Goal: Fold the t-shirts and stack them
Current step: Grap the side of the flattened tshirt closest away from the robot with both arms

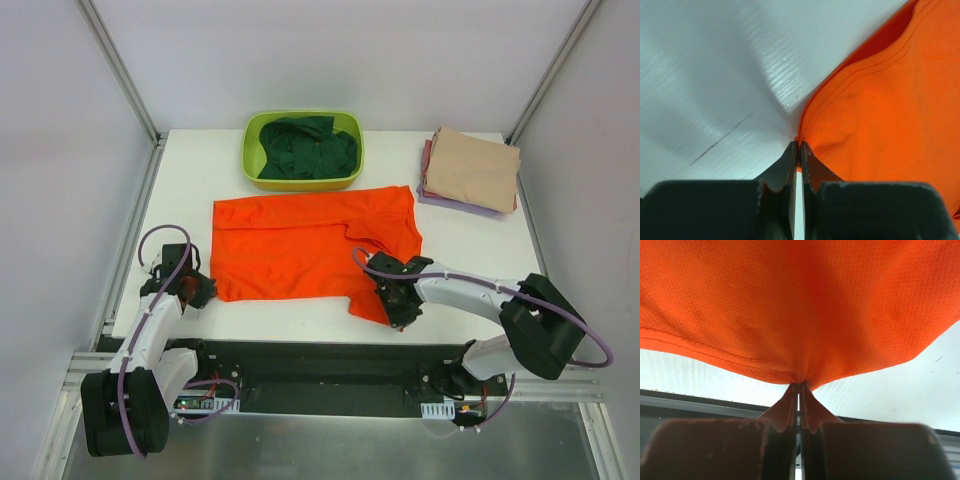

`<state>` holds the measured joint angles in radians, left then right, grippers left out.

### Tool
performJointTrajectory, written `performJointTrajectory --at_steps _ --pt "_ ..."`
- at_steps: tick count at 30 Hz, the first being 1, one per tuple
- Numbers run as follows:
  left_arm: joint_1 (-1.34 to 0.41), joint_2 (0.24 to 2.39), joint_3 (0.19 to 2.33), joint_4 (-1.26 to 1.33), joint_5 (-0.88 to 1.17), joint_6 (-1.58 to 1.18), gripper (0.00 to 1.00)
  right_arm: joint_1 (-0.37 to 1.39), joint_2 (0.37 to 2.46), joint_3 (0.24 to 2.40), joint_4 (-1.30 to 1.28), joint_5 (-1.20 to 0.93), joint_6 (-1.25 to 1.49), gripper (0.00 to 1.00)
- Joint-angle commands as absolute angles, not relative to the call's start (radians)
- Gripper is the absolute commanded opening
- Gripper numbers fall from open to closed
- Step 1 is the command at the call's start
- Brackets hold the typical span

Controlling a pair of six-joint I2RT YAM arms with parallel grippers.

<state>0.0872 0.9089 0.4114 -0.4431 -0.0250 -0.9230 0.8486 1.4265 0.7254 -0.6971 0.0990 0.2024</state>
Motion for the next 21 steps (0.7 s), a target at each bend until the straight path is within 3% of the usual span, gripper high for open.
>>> performJointTrajectory --at_steps 1,10,21 --pt "0.095 0.887 0.419 -0.453 -0.002 -0.896 0.0 0.839 1.418 0.676 -0.531 0.173 0.235 0.0" --pt "0.095 0.88 0.474 -0.456 0.063 -0.884 0.0 0.816 1.197 0.73 -0.574 0.281 0.181 0.0" --pt "0.097 0.94 0.598 -0.457 0.034 -0.891 0.0 0.666 1.267 0.928 -0.515 0.301 0.054 0.0"
